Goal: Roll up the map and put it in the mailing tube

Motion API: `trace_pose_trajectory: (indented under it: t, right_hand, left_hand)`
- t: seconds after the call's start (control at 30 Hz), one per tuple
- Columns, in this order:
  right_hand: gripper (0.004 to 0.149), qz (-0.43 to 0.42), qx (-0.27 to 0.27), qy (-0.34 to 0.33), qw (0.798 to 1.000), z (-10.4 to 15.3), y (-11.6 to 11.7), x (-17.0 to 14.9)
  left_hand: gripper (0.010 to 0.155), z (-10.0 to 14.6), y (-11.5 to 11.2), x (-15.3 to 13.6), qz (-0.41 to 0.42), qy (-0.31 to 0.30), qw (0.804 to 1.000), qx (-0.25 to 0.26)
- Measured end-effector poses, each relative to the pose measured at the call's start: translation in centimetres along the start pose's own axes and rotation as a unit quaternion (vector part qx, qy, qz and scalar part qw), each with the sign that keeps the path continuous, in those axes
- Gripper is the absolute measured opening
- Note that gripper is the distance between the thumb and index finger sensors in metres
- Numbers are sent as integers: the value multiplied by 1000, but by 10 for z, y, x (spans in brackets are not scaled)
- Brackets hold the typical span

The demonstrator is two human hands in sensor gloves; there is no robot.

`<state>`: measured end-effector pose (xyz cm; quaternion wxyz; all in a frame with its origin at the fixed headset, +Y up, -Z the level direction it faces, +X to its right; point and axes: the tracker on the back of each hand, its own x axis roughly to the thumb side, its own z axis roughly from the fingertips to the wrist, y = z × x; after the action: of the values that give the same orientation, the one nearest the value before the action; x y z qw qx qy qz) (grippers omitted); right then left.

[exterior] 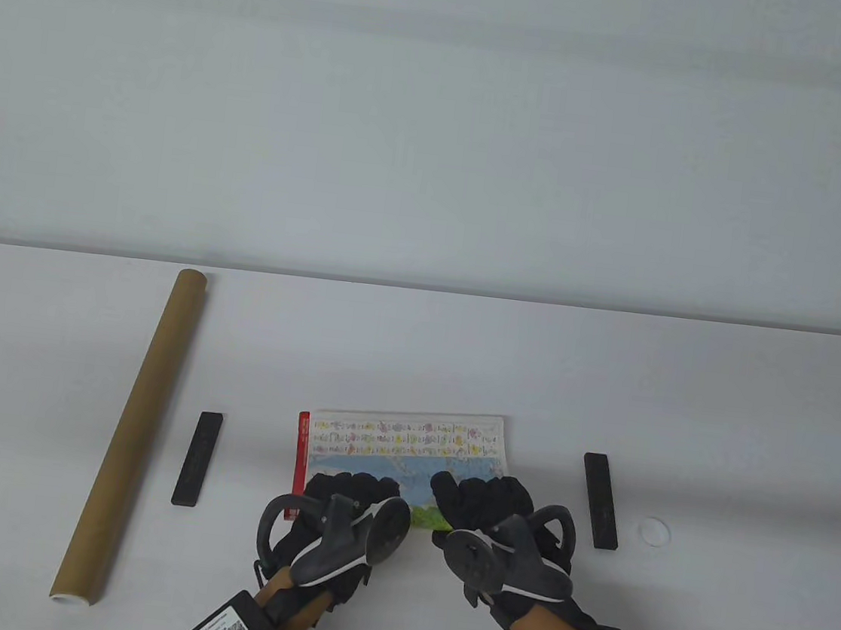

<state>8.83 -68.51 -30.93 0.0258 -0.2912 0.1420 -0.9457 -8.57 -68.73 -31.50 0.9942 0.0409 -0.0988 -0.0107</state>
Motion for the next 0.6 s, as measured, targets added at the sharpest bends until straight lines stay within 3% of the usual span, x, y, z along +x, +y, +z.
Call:
trace_pose_trajectory:
  t: [0.23,0.33,0.47,0.6]
  right_hand:
    - [75,72,-27,-13,997,2,-3,9]
    - [71,77,-22,-14,997,2,-4,10]
    - [65,81,-11,-9,997,1,-4,9]
    - [61,67,10,5,998,-2,-2,6]
  left_hand:
    - [55,-9,-9,-16,134,11,985,-107]
    - [51,-10,-11,-16,145,-1,981,-128]
    - [51,-10,-12,-13,139,-15,983,-116]
    - [58,-7,-9,-6,74,-33,994,-74]
